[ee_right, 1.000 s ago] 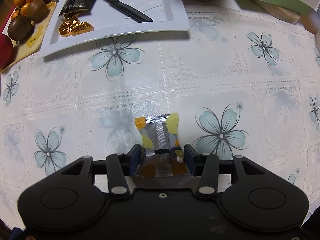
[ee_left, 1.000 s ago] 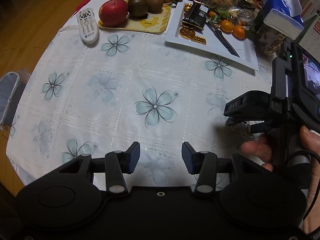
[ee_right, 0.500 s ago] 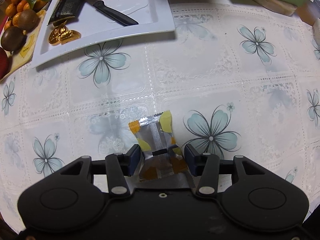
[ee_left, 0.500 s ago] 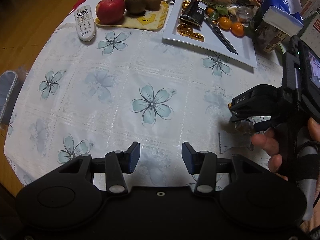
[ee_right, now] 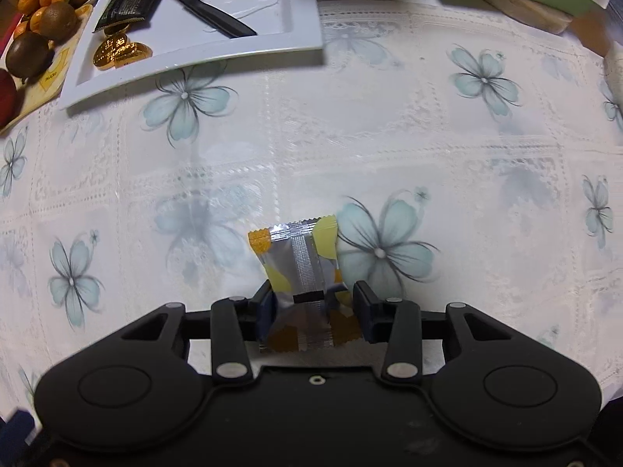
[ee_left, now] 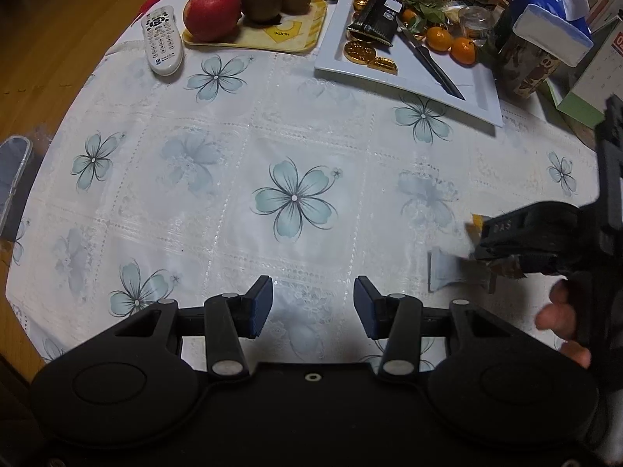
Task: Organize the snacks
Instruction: 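Grasp the silver-yellow candy with the right tool, then grasp the white sesame packet with left tool while right tool holds the silver candy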
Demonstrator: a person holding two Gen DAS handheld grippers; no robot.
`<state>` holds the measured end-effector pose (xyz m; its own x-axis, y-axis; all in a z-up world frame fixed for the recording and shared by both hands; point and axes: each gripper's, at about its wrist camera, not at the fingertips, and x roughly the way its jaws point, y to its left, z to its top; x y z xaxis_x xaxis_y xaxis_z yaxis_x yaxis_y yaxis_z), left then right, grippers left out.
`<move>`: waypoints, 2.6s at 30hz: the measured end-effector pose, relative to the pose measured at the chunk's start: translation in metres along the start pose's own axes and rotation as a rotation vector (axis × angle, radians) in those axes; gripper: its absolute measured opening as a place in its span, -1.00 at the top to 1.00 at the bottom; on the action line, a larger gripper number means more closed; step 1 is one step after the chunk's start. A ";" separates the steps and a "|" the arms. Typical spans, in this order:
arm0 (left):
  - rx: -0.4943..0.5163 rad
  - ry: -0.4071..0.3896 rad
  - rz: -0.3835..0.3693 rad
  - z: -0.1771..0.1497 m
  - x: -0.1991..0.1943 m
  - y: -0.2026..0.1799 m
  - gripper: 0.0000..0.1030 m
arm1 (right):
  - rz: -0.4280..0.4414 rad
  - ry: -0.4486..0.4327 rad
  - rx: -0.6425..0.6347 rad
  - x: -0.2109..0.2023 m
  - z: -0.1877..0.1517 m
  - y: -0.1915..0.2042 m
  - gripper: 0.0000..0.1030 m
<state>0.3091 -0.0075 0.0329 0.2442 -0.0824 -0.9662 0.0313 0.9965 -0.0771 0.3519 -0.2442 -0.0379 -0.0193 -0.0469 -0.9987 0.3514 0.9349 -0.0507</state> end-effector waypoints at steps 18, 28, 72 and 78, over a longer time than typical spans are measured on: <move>0.103 0.019 0.018 -0.017 0.028 -0.042 -0.05 | 0.109 0.136 0.059 -0.013 -0.121 -0.082 0.17; 0.165 -0.008 0.005 -0.019 0.042 -0.073 -0.05 | 0.165 0.181 0.078 -0.022 -0.113 -0.094 0.16; 0.227 0.065 0.137 0.006 0.082 -0.137 -0.04 | 0.243 0.120 0.182 -0.053 -0.099 -0.130 0.16; 0.281 0.118 0.028 -0.028 0.067 -0.150 -0.01 | 0.259 0.112 0.252 -0.057 -0.094 -0.150 0.16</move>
<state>0.2934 -0.1622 -0.0270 0.1348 -0.0368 -0.9902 0.2972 0.9548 0.0050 0.2124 -0.3485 0.0270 0.0029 0.2315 -0.9728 0.5769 0.7943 0.1907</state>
